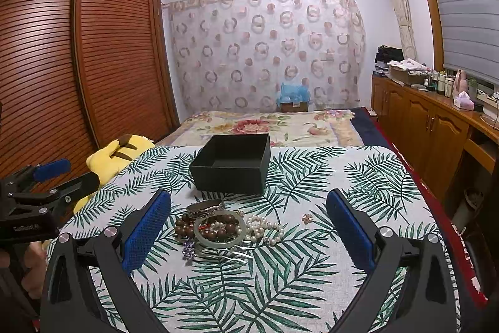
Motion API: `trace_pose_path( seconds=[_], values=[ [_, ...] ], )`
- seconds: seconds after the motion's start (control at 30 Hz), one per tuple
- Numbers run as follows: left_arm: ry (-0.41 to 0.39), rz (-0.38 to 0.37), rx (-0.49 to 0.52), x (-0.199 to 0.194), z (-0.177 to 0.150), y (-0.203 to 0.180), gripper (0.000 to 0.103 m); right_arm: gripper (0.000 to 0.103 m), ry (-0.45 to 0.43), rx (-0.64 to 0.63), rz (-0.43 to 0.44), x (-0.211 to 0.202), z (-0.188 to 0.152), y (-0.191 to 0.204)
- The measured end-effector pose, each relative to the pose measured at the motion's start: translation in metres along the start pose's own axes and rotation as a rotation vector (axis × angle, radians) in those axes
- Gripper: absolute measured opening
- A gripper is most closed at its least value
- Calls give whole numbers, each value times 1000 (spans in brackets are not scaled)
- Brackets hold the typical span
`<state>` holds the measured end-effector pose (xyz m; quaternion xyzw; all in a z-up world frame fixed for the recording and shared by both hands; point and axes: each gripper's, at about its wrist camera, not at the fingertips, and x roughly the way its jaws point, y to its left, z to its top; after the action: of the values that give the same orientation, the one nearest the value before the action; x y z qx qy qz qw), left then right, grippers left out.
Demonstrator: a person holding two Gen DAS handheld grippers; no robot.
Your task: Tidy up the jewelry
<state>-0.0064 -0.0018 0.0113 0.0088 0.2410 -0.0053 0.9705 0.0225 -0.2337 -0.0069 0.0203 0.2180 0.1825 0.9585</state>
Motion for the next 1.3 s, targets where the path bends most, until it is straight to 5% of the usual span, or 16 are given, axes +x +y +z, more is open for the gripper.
trace_pose_path(
  seconds=[1.3],
  values=[
    [0, -7, 3, -3, 2, -5, 96, 101, 2, 1, 3, 0, -1, -1]
  ],
)
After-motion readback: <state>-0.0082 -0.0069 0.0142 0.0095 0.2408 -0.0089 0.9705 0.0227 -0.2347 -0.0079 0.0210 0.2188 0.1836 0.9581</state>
